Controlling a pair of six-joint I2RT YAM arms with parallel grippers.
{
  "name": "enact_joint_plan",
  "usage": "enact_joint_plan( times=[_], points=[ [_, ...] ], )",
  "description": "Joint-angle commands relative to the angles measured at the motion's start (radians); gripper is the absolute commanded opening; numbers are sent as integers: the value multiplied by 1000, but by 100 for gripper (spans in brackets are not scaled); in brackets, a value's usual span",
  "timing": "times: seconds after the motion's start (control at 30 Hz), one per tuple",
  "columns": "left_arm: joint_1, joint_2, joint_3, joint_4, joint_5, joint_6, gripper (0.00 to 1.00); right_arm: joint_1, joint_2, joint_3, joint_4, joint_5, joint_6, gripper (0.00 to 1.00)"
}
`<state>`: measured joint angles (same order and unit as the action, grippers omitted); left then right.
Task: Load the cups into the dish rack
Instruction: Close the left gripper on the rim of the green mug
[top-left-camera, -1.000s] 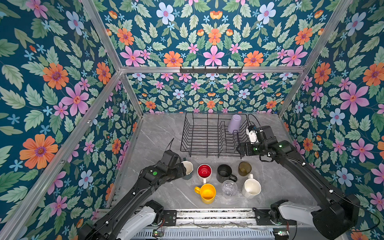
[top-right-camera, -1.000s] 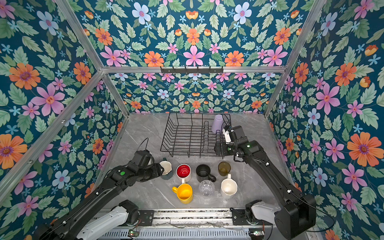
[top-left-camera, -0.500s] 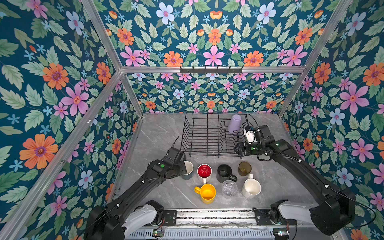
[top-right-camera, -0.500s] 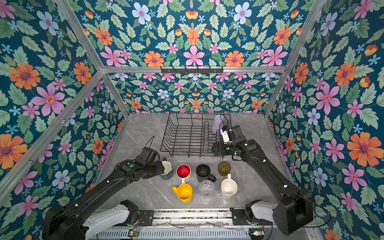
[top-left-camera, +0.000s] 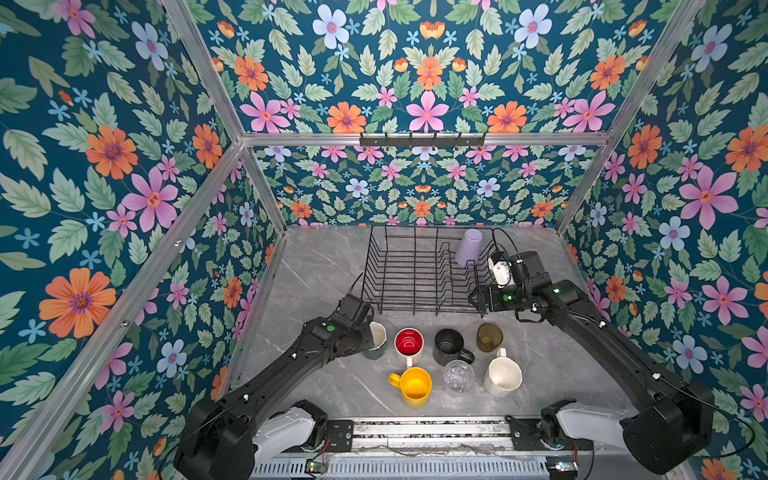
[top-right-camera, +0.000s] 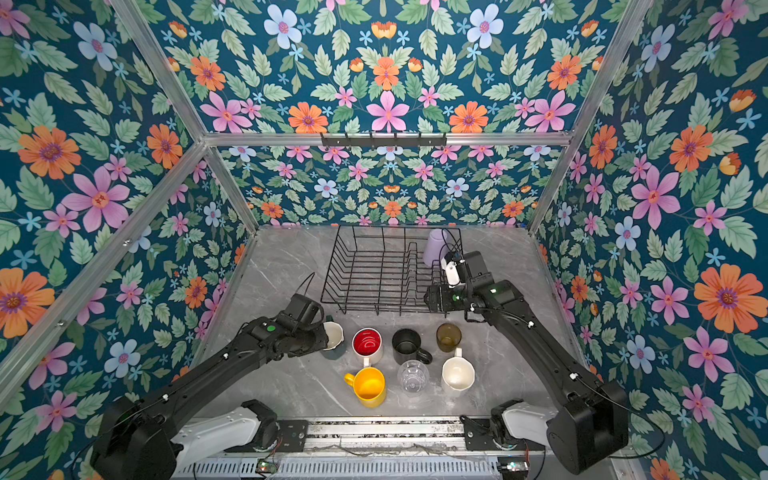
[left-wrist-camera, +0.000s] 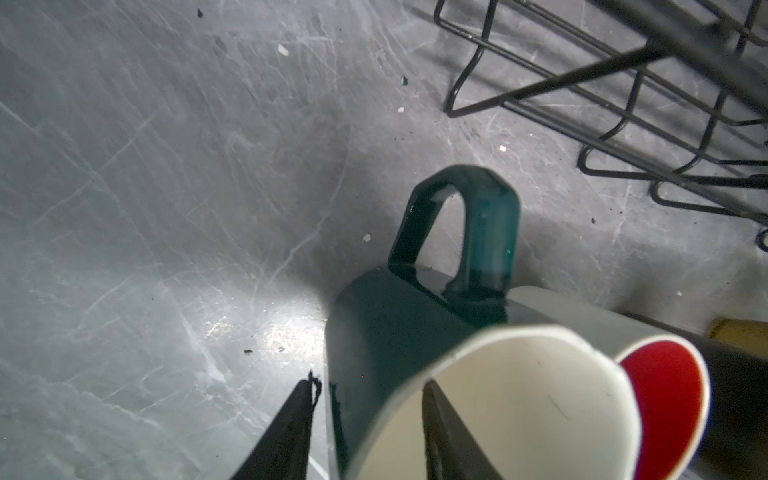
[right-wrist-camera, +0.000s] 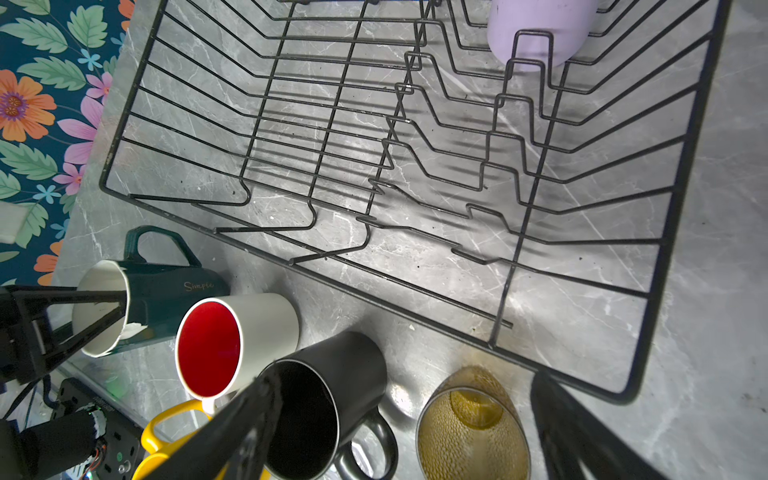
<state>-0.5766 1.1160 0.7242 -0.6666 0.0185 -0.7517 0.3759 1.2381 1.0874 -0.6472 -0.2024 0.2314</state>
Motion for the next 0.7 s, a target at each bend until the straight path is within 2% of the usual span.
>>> enact_joint_plan(
  times=[0.0,0.5,0.57,0.67],
  points=[
    [0,7,-2,10,-3,16,39,1,-6,-5,17,-2,-4,94],
    [0,-32,-10,-24,-1,17,7,0,-27,-12,18,-18,-2,94],
    [0,-48,-9,-34,-2,15,0,1,-29,-12,20,-25,-2,94],
    [0,-82,-5,-52,-2,15,0,1,-33,-11,23,-35,0,94]
  ],
)
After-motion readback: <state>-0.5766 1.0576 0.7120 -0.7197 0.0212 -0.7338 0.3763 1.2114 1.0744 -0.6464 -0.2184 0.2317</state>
